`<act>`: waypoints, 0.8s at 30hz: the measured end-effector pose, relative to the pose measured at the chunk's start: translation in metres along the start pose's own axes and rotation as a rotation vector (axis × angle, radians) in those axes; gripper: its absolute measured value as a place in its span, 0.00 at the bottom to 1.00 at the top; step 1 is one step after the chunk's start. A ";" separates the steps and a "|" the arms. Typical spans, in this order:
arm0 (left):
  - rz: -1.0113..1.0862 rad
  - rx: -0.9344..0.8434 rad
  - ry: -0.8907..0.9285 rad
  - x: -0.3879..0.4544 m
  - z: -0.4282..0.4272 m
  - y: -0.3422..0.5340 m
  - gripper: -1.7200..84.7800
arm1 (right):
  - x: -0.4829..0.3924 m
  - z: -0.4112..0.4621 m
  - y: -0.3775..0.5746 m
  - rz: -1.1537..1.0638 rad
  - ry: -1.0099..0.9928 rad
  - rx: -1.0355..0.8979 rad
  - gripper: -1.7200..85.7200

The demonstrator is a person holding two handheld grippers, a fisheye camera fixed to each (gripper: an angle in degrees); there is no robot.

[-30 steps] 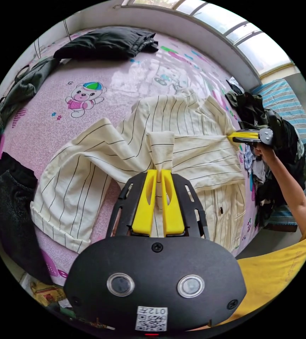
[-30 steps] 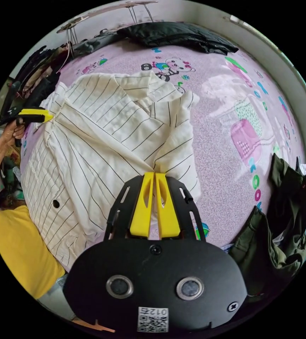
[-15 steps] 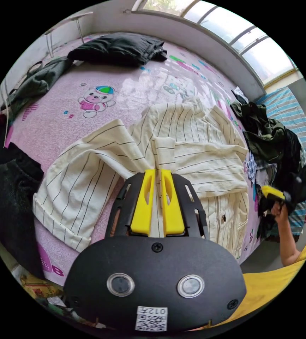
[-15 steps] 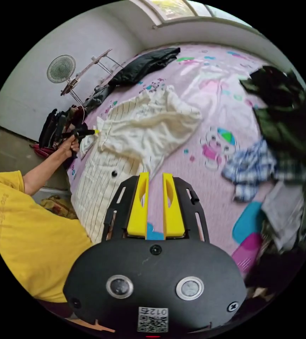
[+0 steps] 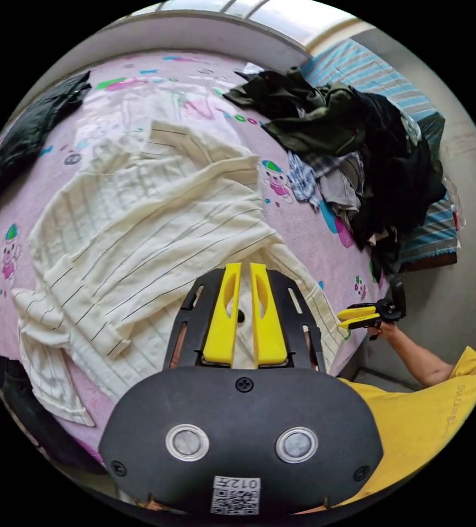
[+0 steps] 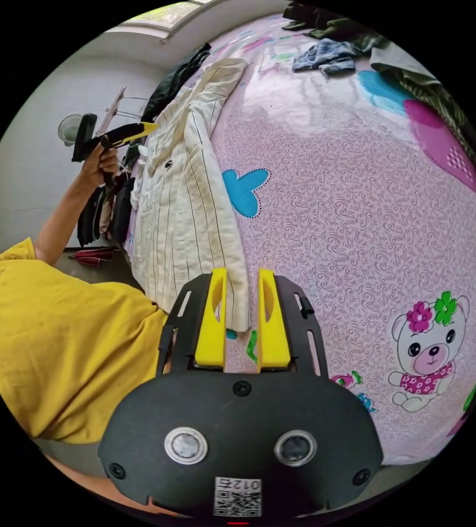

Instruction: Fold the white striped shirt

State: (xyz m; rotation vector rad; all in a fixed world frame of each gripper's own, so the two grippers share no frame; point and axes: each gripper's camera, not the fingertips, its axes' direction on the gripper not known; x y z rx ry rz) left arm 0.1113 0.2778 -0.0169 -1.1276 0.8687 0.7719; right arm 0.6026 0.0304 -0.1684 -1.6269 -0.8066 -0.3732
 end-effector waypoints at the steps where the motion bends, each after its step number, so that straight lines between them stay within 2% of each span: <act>1: 0.004 -0.014 0.009 0.004 0.005 -0.005 0.03 | 0.001 0.004 0.000 -0.001 -0.030 -0.016 0.10; 4: -0.009 -0.059 0.024 0.015 0.023 -0.025 0.03 | -0.003 0.008 0.004 -0.018 -0.051 -0.008 0.10; 9: -0.109 -0.116 0.100 0.010 0.051 -0.042 0.03 | -0.007 0.008 0.002 0.009 0.028 0.016 0.05; 13: -0.126 -0.135 0.089 0.009 0.061 -0.048 0.02 | -0.045 -0.006 0.000 -0.093 0.020 0.033 0.04; 19: -0.164 -0.134 0.108 0.001 0.067 -0.054 0.02 | -0.141 -0.015 -0.011 -0.298 0.161 0.003 0.03; 24: -0.169 -0.130 0.130 -0.005 0.069 -0.060 0.02 | -0.204 0.025 -0.041 -0.459 0.348 -0.159 0.03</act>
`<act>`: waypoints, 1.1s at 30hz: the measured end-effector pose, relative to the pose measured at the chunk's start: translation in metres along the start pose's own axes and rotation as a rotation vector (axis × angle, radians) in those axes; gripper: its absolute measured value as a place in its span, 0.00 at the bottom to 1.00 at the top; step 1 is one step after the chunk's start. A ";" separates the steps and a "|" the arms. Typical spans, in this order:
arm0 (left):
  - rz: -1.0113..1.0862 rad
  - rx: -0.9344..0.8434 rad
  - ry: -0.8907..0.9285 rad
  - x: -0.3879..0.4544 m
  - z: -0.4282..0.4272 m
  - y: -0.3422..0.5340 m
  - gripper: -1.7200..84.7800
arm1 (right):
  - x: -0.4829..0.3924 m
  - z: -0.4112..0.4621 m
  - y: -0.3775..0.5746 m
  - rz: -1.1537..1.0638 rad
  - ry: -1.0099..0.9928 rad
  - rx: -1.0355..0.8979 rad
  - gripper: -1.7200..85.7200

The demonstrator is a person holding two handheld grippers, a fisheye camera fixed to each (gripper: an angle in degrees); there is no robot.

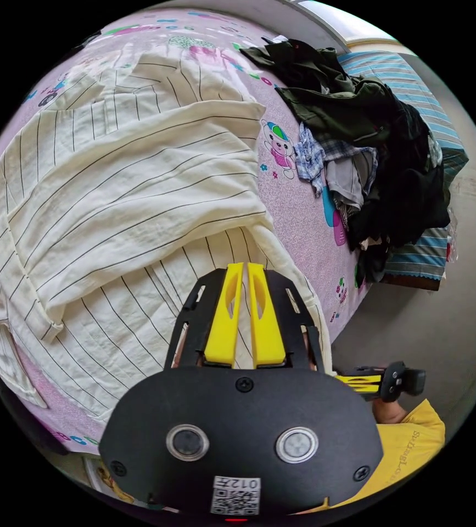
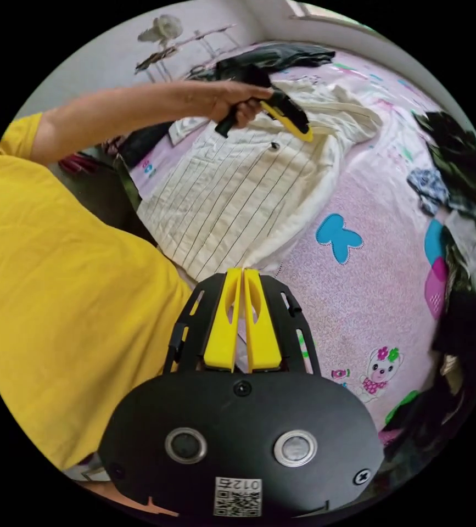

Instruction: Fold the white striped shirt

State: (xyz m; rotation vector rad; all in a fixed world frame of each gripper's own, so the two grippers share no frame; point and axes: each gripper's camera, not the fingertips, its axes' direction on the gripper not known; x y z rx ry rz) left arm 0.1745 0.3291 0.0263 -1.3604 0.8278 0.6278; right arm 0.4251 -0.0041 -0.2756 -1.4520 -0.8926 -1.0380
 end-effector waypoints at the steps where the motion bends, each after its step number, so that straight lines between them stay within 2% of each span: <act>1: 0.001 0.001 0.000 0.000 0.000 -0.001 0.02 | -0.013 0.009 -0.014 -0.054 0.026 -0.049 0.03; 5: 0.003 0.003 0.010 0.000 0.002 -0.007 0.02 | -0.055 0.053 -0.056 -0.233 0.153 -0.266 0.03; 10: 0.007 0.005 0.010 0.003 0.006 -0.015 0.03 | -0.068 0.107 -0.084 -0.271 0.251 -0.391 0.04; 16: 0.037 0.010 0.009 0.014 0.013 -0.024 0.02 | -0.075 0.099 -0.078 -0.280 0.189 -0.377 0.08; 21: 0.068 -0.032 -0.009 0.027 0.028 -0.032 0.02 | -0.055 0.068 -0.049 -0.112 0.034 -0.262 0.09; 26: 0.158 -0.074 0.011 0.051 0.045 -0.023 0.03 | -0.001 0.028 -0.025 0.215 -0.052 0.046 0.06; 28: 0.197 -0.099 -0.016 0.061 0.055 -0.017 0.03 | 0.014 0.025 -0.028 0.261 -0.109 0.112 0.05; 30: 0.212 -0.122 -0.055 0.071 0.070 -0.011 0.03 | 0.024 0.033 -0.035 0.285 -0.147 0.122 0.05; 33: 0.199 -0.114 -0.098 0.078 0.080 -0.006 0.03 | 0.029 0.062 -0.039 0.277 -0.115 0.009 0.04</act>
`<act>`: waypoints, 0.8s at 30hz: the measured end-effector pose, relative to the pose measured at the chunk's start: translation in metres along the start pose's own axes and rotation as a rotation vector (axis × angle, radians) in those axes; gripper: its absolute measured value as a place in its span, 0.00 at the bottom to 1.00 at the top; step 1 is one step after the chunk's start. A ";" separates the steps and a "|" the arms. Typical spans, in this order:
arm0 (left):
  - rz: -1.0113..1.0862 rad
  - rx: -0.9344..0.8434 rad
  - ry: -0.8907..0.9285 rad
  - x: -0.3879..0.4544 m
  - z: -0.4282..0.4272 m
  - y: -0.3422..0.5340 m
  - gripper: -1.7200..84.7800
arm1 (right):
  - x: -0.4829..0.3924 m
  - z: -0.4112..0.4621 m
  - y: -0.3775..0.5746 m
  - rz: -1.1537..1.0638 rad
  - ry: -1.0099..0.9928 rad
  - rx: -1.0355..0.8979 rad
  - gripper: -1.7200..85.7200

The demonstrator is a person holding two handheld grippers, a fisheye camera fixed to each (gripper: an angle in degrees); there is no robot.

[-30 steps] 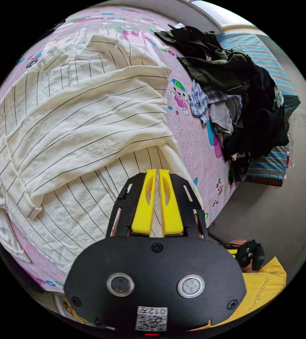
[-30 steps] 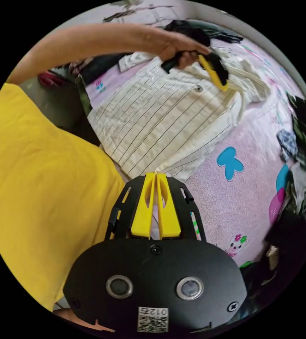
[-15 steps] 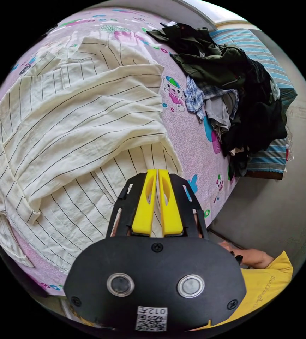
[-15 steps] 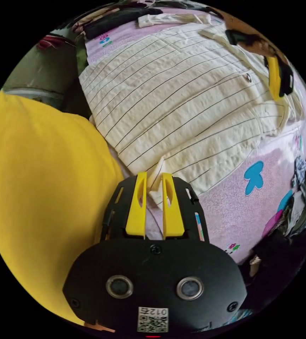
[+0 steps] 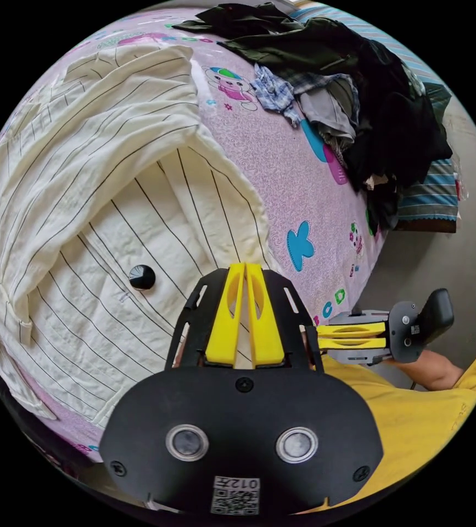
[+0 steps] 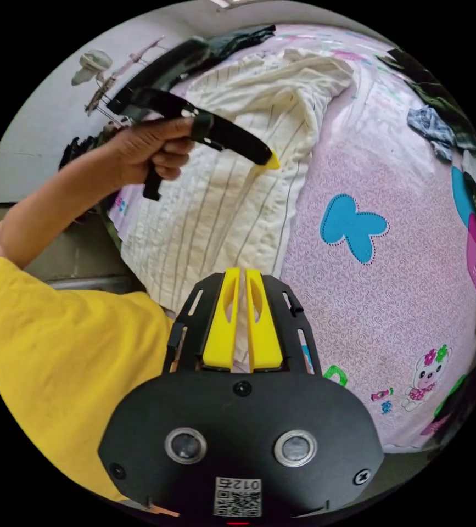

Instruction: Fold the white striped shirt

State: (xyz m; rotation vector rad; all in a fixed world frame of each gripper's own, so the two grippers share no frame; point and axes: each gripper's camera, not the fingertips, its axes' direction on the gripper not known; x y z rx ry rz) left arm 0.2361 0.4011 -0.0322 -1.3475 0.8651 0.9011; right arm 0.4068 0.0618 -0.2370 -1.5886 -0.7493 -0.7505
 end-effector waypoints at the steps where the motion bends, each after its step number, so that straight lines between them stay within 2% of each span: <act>1: -0.003 0.004 -0.009 0.001 0.001 0.000 0.03 | 0.002 0.012 0.004 0.003 0.050 -0.050 0.04; 3: -0.010 0.005 -0.012 0.003 0.001 0.001 0.03 | 0.002 0.014 0.014 -0.024 0.051 -0.024 0.03; 9: -0.005 0.042 -0.049 0.013 -0.015 -0.010 0.03 | -0.001 0.010 0.021 -0.058 0.112 -0.106 0.03; 15: -0.127 0.169 -0.047 -0.006 -0.048 -0.028 0.03 | -0.011 -0.029 -0.014 -0.140 0.212 0.104 0.03; 19: -0.175 0.231 -0.025 -0.017 -0.067 -0.040 0.04 | 0.021 -0.054 -0.065 -0.087 0.207 0.224 0.03; 22: -0.144 0.274 -0.020 -0.014 -0.085 -0.065 0.06 | 0.050 -0.062 -0.098 -0.019 0.146 0.272 0.03; 24: -0.060 0.297 -0.090 -0.001 -0.098 -0.091 0.06 | 0.061 -0.061 -0.111 0.003 0.119 0.283 0.03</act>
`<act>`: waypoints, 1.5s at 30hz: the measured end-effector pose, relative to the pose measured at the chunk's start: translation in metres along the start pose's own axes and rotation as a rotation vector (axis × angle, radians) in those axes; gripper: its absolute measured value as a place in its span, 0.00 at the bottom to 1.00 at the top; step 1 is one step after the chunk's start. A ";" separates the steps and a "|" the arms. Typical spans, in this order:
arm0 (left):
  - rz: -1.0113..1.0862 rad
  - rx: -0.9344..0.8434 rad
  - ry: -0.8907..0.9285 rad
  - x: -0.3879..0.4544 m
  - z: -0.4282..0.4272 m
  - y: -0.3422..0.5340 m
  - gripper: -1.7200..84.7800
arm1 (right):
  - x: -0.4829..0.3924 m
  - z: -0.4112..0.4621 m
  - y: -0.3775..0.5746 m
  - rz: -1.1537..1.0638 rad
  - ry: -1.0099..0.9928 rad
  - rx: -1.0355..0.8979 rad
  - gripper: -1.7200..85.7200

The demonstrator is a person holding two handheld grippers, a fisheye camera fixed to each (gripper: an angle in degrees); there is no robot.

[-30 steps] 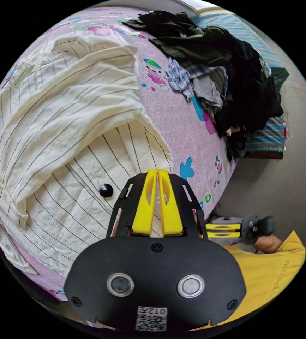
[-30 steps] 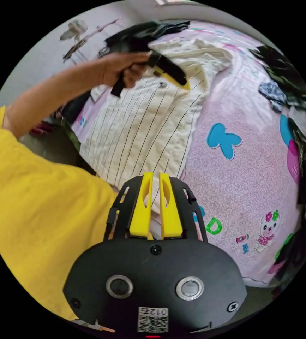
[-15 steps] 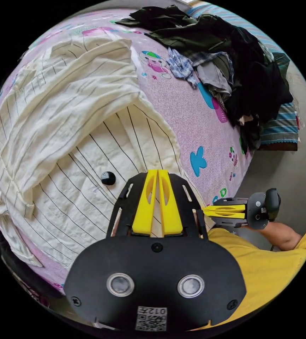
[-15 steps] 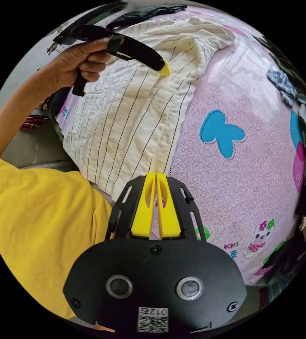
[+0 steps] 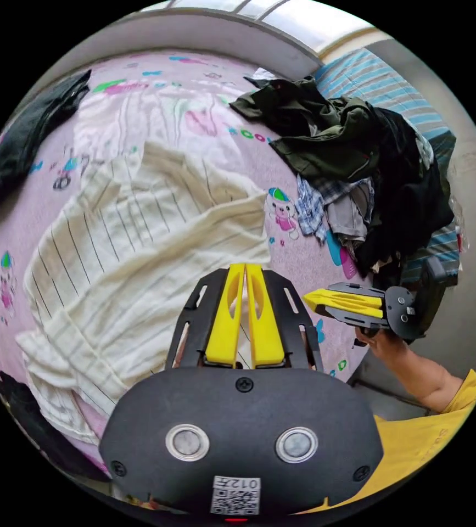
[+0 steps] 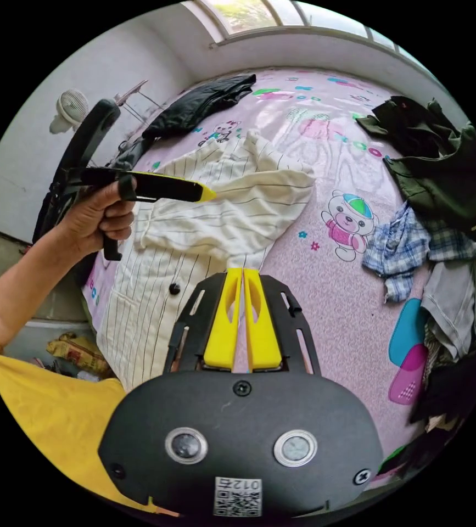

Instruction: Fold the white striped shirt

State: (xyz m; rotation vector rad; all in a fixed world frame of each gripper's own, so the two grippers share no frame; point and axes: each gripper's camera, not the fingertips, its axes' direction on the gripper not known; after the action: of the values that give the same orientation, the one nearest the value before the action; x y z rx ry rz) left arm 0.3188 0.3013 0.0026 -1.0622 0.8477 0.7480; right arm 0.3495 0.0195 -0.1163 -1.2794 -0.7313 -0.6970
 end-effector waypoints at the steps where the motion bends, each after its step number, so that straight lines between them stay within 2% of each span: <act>1: 0.030 0.003 -0.017 0.005 -0.001 -0.008 0.06 | 0.003 0.003 -0.004 0.005 -0.003 0.007 0.04; 10: 0.418 -0.159 -0.225 0.084 0.037 -0.102 0.07 | -0.008 0.023 0.018 -0.035 0.002 0.024 0.05; 15: 0.545 -0.352 -0.483 0.116 0.085 -0.130 0.04 | -0.016 0.027 0.029 -0.077 0.018 0.009 0.05; 17: 0.580 -0.427 -0.505 0.119 0.096 -0.134 0.03 | -0.013 0.027 0.035 -0.068 0.028 0.015 0.05; 20: 0.582 -0.437 -0.439 0.118 0.089 -0.145 0.02 | -0.007 0.026 0.041 -0.049 0.032 0.026 0.05; 24: 0.393 -0.307 -0.098 0.085 0.039 -0.169 0.02 | -0.003 0.023 0.045 -0.037 0.036 0.043 0.05; 33: 0.184 -0.232 0.068 0.019 0.028 -0.159 0.02 | -0.032 0.024 0.038 -0.131 0.101 0.062 0.09; 39: 0.197 -0.236 0.050 0.025 0.034 -0.170 0.02 | -0.052 0.044 0.030 -0.195 0.240 0.037 0.10; 42: 0.211 -0.246 0.060 0.026 0.034 -0.177 0.02 | -0.057 0.055 0.027 -0.242 0.330 0.006 0.07; 43: 0.210 -0.246 0.063 0.025 0.034 -0.179 0.02 | -0.053 0.056 0.027 -0.227 0.399 0.007 0.05; 45: 0.202 -0.229 0.063 0.020 0.030 -0.184 0.02 | -0.036 0.051 0.027 -0.140 0.397 0.014 0.05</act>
State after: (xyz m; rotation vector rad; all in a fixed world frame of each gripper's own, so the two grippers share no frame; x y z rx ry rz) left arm 0.4911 0.2746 0.0704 -1.2201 0.9489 1.0041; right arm 0.3451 0.0763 -0.1538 -1.0390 -0.4999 -1.0228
